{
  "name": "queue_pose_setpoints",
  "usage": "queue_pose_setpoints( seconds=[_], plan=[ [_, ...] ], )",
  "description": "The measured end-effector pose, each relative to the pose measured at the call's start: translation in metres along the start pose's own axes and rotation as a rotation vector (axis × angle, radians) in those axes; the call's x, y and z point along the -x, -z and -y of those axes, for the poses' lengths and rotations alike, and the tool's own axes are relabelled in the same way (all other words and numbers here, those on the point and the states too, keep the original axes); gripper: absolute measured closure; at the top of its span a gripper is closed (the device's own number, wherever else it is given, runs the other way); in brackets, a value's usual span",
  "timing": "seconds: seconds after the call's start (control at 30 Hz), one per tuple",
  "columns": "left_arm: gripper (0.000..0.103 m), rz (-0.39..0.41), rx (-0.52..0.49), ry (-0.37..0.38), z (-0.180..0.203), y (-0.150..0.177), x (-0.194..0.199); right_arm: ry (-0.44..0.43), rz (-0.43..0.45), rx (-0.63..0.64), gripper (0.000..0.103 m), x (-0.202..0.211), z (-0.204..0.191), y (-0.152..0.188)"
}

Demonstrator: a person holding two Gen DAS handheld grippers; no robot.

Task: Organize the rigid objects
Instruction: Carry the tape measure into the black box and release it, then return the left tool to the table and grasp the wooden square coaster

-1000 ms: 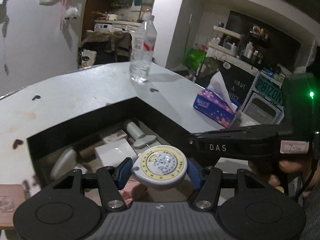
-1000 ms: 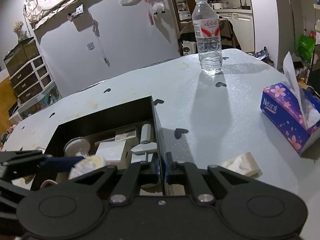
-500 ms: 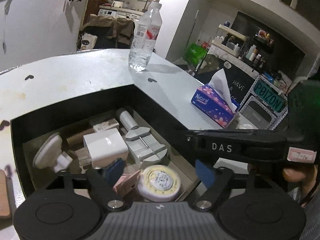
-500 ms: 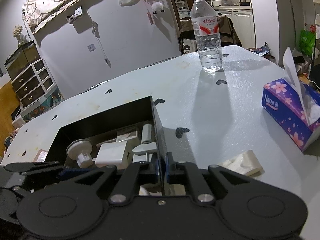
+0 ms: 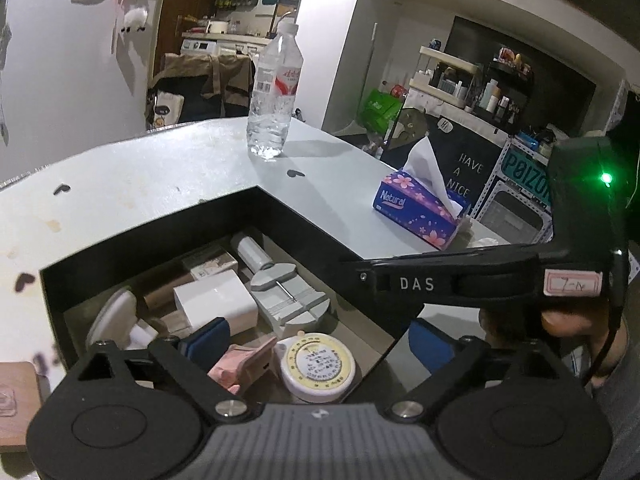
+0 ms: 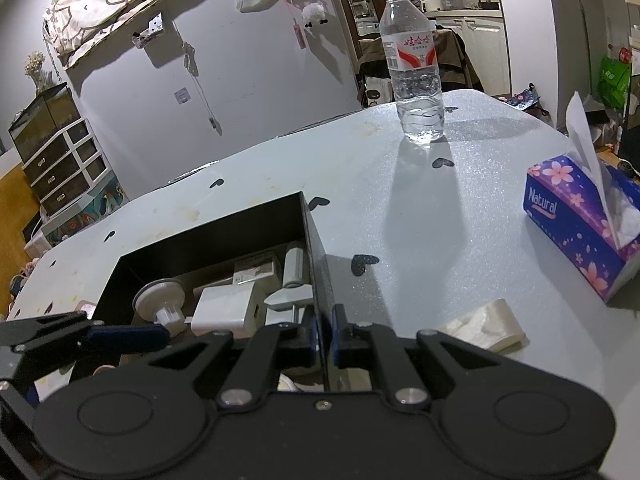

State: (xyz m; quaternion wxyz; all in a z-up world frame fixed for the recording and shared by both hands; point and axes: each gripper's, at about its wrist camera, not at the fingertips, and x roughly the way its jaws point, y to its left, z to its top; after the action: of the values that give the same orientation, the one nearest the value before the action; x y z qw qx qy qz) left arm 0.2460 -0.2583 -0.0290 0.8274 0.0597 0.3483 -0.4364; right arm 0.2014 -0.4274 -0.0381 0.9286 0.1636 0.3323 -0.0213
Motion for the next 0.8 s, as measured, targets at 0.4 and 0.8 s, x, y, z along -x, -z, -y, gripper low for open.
queue_pose_setpoints(
  seconds=[0.4, 0.8],
  plan=[
    [0.002, 0.049, -0.02, -0.081, -0.011, 0.005, 0.026, 0.002, 0.0, 0.002, 0.095, 0.0, 0.0, 0.0],
    [0.001, 0.109, 0.076, -0.247, -0.051, 0.019, 0.067, 0.02, -0.015, 0.06, 0.097, -0.001, -0.005, -0.002]
  ],
)
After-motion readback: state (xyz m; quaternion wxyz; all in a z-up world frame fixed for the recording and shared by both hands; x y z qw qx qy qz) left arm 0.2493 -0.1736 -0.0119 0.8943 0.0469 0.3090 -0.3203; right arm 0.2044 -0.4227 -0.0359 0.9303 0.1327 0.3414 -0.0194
